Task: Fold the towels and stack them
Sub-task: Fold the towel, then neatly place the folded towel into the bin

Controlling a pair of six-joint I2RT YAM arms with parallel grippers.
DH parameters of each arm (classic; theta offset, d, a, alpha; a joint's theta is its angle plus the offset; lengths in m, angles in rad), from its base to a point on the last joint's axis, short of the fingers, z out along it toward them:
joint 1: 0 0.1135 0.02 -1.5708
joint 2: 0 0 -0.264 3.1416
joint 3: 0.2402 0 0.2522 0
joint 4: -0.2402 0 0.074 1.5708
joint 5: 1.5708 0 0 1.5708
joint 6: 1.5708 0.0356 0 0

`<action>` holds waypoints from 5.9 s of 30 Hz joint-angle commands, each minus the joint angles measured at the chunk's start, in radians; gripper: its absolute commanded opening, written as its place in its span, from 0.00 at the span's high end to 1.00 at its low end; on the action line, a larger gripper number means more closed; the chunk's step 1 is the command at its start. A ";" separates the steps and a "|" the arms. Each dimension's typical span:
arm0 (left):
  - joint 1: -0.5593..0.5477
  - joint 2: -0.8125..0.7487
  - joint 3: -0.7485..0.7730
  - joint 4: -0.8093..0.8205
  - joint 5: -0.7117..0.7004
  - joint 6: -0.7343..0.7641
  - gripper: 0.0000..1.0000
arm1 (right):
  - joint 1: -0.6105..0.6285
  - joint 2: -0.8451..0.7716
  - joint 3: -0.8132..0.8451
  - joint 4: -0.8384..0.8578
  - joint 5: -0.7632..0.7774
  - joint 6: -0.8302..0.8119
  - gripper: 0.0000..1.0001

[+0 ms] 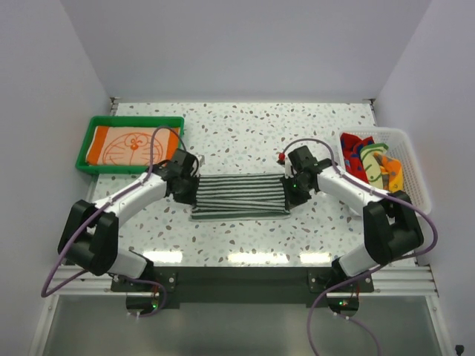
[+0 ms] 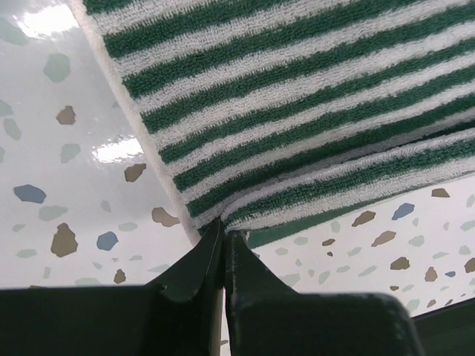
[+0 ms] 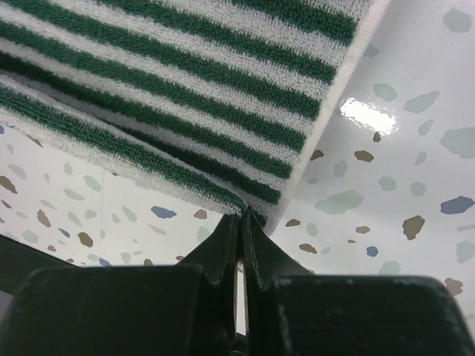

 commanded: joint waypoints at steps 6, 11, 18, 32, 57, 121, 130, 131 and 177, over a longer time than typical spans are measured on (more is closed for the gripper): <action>0.002 0.000 -0.050 0.012 0.027 -0.041 0.71 | 0.018 0.012 -0.001 0.002 -0.007 0.017 0.78; 0.002 -0.130 -0.033 -0.037 0.039 -0.050 0.39 | 0.048 -0.113 0.021 -0.084 -0.048 0.009 0.56; 0.000 -0.369 -0.027 -0.042 0.074 -0.117 0.29 | 0.076 -0.270 -0.012 -0.117 -0.099 0.060 0.54; -0.110 -0.169 -0.162 0.249 0.029 -0.263 0.65 | 0.075 -0.214 -0.263 0.374 -0.005 0.305 0.67; -0.066 -0.190 -0.093 0.175 -0.139 -0.275 0.27 | 0.042 -0.085 -0.015 0.406 0.160 0.214 0.59; 0.465 -0.310 -0.213 0.253 -0.016 -0.128 0.02 | 0.725 0.639 0.565 0.150 0.464 -0.011 0.52; 0.460 -0.273 -0.216 0.279 0.180 -0.191 0.00 | 0.707 0.451 0.472 0.267 0.421 0.002 1.00; 0.459 -0.267 -0.216 0.283 0.205 -0.206 0.00 | 0.702 0.428 0.456 0.300 0.412 0.005 1.00; 0.171 -0.083 -0.498 0.995 0.323 -0.837 0.00 | 0.613 0.248 0.243 0.549 0.231 0.129 1.00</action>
